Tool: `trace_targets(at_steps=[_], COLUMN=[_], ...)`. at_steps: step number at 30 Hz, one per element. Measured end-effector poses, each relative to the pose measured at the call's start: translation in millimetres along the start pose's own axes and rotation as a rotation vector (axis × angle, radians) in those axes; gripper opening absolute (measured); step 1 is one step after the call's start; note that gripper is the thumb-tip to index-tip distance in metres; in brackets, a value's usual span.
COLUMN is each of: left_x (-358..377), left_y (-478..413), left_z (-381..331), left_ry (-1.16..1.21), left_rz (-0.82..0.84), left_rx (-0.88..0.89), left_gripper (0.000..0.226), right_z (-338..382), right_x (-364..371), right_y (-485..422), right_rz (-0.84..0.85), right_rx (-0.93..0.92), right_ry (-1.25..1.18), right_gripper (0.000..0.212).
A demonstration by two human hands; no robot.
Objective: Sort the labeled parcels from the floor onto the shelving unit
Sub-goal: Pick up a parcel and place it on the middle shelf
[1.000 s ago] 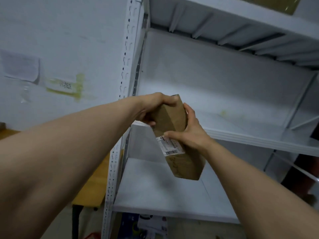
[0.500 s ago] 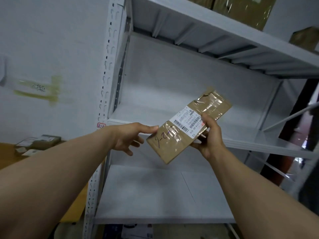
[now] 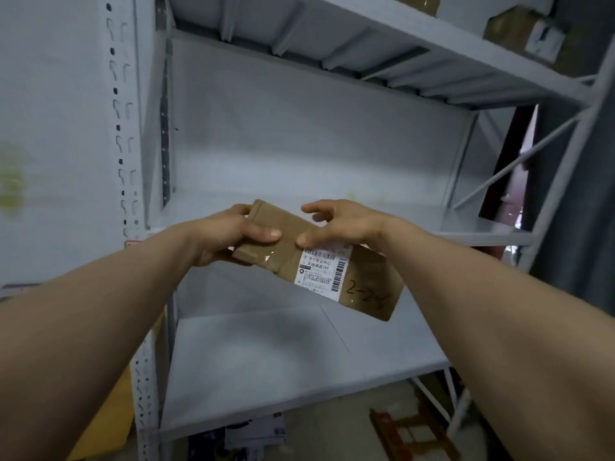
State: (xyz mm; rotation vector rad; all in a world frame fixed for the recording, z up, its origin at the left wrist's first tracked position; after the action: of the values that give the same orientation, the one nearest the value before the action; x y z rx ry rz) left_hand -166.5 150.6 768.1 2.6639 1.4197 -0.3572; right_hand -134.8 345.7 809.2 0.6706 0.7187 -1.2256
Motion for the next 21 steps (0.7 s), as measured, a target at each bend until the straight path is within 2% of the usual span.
trace_targets(at_steps=[3, 6, 7, 9, 11, 13, 16, 21], left_x=[2, 3, 2, 1, 3, 11, 25, 61], left_y=[-15, -33, -40, -56, -76, -99, -138, -224], left_z=[20, 25, 21, 11, -2, -17, -38, -67], left_ry=[0.049, 0.171, 0.208, 0.294, 0.382, 0.422, 0.414, 0.326], left_rz=[-0.078, -0.127, -0.15, -0.229, -0.283, -0.299, -0.329, -0.382], left_rx=[-0.02, 0.02, 0.045, 0.078, 0.105, 0.137, 0.191, 0.264], left_gripper=[0.08, 0.076, 0.074, 0.073, 0.075, 0.075, 0.076, 0.07], right_z=[-43, -93, -109, -137, -157, -168, -186, -239], right_x=[-22, -60, -71, -90, -106, -124, -156, -218], right_y=[12, 35, 42, 47, 39, 24, 0, -44], right_rz=[-0.195, -0.592, -0.71, -0.848, -0.881, -0.877, -0.932, -1.011], right_rx=[0.101, 0.25, 0.277, 0.259, 0.183, 0.098, -0.008, -0.064], right_ry=[0.054, 0.08, 0.008, -0.311, -0.655, -0.841, -0.944, -0.987], right_gripper=[0.086, 0.081, 0.08, 0.077, 0.066, 0.044, 0.027, 0.034])
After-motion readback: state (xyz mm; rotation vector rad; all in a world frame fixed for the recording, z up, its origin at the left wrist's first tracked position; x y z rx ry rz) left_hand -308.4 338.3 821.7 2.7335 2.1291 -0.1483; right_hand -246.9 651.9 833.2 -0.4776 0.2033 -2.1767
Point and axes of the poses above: each hand's wrist, its own y-axis away from the middle knuckle, its own x-axis out of the palm, z = x × y, the point moved 6 cm from there along -y, towards the middle knuckle, and after that the axes turned 6 degrees about z, right-handed, at the moved point
